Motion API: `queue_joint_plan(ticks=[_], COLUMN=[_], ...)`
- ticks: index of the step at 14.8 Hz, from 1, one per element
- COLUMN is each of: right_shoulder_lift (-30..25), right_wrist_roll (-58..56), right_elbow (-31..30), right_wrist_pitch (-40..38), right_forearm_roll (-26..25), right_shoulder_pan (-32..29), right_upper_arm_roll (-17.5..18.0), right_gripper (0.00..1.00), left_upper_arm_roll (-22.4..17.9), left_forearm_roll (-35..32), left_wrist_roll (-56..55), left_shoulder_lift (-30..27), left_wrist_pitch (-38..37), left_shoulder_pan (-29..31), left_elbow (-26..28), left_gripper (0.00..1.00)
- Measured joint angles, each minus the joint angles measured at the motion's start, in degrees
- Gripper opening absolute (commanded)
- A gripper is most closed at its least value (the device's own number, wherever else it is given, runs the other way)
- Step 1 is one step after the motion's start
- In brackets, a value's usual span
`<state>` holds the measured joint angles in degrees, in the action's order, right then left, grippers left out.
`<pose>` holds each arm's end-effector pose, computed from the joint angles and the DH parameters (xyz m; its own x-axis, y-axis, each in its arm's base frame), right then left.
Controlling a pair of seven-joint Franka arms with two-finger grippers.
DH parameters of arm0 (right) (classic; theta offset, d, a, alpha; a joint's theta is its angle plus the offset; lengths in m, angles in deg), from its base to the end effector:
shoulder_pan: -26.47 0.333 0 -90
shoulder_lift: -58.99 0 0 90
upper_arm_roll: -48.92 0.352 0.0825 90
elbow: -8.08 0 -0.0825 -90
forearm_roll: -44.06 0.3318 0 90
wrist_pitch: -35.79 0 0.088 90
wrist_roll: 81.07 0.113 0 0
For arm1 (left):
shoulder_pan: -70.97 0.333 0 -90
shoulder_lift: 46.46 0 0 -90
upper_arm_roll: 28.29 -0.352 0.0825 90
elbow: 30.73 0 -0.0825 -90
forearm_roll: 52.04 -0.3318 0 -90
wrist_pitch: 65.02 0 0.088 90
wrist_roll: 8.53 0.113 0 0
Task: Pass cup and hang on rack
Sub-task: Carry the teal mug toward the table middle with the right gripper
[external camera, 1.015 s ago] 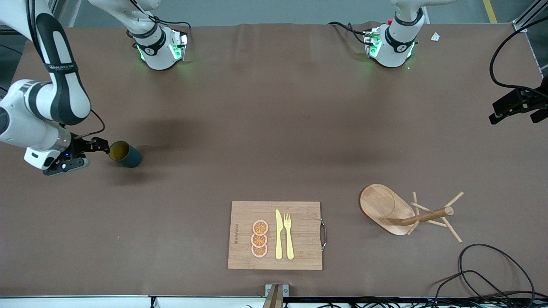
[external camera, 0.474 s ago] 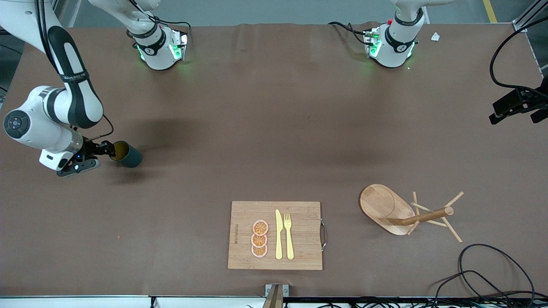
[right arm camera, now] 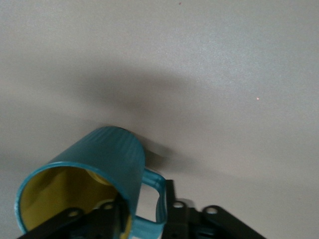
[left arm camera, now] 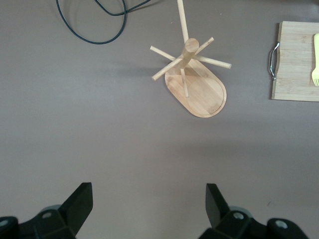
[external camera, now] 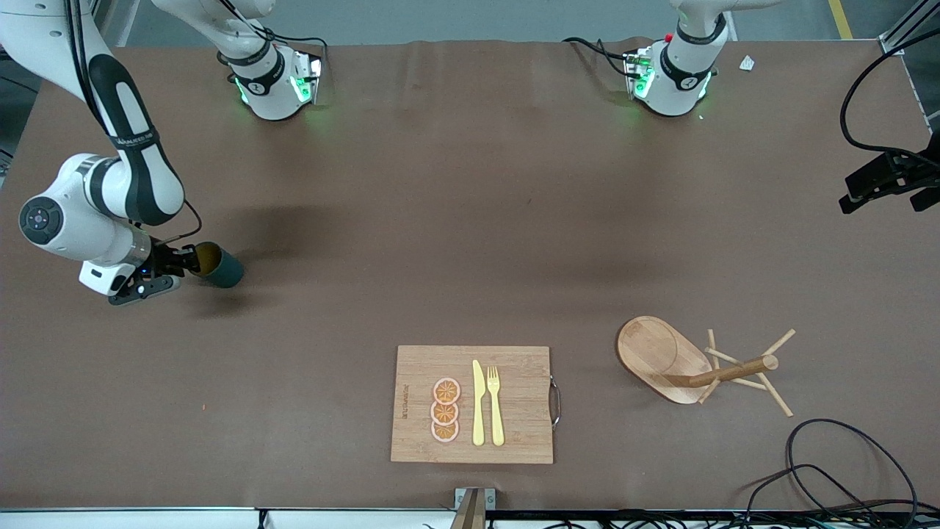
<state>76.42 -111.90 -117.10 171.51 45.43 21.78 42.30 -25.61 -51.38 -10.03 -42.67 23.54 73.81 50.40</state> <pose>0.5153 -0.1007 0.3089 0.9408 0.3204 -0.1112 0.3175 -0.9473 -0.0431 0.5237 0.0013 0.6832 0.9976 0.0290 0.0632 0.0280 -0.9995 0.0162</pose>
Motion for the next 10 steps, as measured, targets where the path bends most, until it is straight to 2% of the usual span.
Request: queue_joint_plan(ticks=[6,10], right_shoulder_lift=[-0.86,-4.13], right_wrist_roll=[2.61,20.12], right_elbow=[2.05,3.90], right_wrist_pitch=[-5.52,-11.15], right_forearm_roll=[2.08,2.36], right_shoulder_pan=[2.89,11.98], right_upper_arm_roll=[0.57,0.97], right_gripper=[0.00,0.00], left_upper_arm_roll=[-0.01,-0.03], left_forearm_roll=[0.00,0.00], left_wrist_roll=[0.01,0.02], left_shoulder_lift=[0.01,0.01], left_wrist_pitch=[0.00,0.00], left_shoulder_pan=[0.01,0.05], left_elbow=[0.00,0.00], left_gripper=[1.00,1.00])
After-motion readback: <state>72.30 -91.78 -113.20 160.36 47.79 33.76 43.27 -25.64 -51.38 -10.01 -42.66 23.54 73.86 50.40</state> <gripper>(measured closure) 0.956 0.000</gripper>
